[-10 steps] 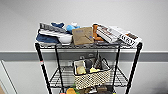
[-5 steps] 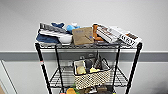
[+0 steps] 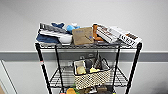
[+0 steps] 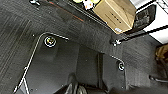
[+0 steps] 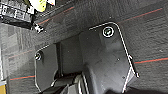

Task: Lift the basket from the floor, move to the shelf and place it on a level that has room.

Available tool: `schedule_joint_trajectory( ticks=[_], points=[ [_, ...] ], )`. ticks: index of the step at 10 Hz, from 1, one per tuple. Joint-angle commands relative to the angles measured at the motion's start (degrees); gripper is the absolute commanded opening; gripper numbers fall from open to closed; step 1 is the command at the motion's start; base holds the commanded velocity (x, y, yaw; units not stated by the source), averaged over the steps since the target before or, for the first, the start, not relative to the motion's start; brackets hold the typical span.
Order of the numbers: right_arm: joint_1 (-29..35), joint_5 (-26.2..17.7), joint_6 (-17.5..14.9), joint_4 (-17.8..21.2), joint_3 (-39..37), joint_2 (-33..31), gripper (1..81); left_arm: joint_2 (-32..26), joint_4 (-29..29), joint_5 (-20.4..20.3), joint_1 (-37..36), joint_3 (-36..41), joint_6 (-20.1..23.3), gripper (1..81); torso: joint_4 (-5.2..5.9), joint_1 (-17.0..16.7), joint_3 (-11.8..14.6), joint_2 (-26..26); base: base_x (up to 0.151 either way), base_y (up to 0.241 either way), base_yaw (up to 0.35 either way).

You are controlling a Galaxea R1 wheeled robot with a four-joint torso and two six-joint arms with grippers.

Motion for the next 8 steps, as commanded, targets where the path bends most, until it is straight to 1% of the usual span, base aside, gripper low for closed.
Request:
schedule_joint_trajectory(
  ticks=[1,6,7,8],
  points=[
    [2.31,-2.06,-0.1,-2.6,-8.69,4.84,81.1,4.41,1.21,3.29,-2.08,-7.43,0.54,81.1,0.0,0.0,0.0,0.02,0.0,0.0,0.0],
    [1.61,-2.06,-0.72,-4.97,-25.82,15.64,81.1,11.96,1.03,4.52,-2.08,-19.9,0.45,81.1,0.0,-0.02,0.02,0.0,0.0,0.0,0.0],
    [1.61,-2.06,-0.8,-6.55,-28.2,17.67,81.1,14.07,1.03,4.52,-2.08,-23.41,0.45,81.1,0.0,-0.05,0.02,0.0,0.0,0.0,0.0],
    [1.61,-2.24,-1.23,-9.18,-29.78,19.86,81.1,16.27,1.03,4.52,-2.08,-26.74,0.45,81.1,0.0,-0.05,0.02,-0.02,0.0,0.0,0.0]
  ],
)
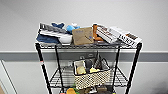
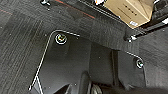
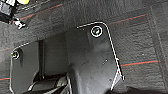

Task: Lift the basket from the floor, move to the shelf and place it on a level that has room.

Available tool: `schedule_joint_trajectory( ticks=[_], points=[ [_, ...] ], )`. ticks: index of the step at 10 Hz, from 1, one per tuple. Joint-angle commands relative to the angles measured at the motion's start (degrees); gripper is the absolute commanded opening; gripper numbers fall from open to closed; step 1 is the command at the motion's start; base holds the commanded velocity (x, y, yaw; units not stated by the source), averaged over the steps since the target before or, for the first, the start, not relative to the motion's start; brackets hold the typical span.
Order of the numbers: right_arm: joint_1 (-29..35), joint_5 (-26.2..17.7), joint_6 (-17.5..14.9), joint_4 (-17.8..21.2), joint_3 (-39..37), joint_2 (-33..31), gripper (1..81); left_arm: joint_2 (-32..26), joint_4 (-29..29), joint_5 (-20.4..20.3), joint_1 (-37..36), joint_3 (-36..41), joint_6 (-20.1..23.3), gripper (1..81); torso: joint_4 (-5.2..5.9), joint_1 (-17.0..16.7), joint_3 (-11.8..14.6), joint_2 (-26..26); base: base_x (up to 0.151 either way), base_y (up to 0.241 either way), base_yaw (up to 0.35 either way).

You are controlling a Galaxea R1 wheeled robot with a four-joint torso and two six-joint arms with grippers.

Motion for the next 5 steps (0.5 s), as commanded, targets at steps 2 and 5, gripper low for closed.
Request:
schedule_joint_trajectory(
  ticks=[2,5],
  points=[
    [2.53,-2.64,-1.23,-8.58,-9.56,9.16,81.1,8.58,0.77,3.09,-2.47,-12.6,0.43,81.1,0.0,0.0,0.0,0.0,0.0,0.0,0.0],
    [2.0,-2.64,-1.14,-8.67,-9.57,10.65,81.1,9.11,0.77,4.94,-2.47,-13.41,0.43,81.1,0.0,0.0,0.0,0.0,0.0,0.0,0.0]
  ],
)
